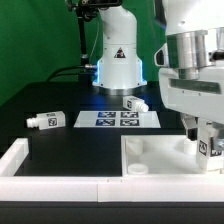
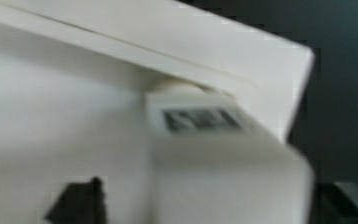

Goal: Assemble one leg

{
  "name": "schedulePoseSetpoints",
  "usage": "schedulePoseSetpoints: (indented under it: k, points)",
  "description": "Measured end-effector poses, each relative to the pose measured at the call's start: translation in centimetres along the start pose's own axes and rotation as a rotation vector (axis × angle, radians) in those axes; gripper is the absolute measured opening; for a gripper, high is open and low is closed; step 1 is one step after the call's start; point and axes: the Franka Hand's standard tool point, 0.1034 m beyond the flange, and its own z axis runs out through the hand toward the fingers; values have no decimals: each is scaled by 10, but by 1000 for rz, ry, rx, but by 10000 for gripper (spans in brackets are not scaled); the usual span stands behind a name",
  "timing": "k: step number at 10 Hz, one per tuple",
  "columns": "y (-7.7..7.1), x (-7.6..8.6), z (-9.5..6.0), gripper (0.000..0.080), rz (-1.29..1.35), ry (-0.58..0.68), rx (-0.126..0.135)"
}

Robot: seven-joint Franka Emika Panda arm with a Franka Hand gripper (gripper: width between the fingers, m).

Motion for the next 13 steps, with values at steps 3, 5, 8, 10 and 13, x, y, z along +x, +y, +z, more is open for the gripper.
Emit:
schedulePoseSetpoints:
  k: [3, 5, 8, 10, 13]
  points:
    - [-1, -6, -3, 646, -397, -51, -39]
    - [0, -5, -2, 646, -517, -51, -39]
    - [-5, -7, -2, 649, -894, -18, -66]
    - [-4, -6, -2, 514, -847, -18, -67]
    - [-3, -5, -1, 288, -653, -13, -71]
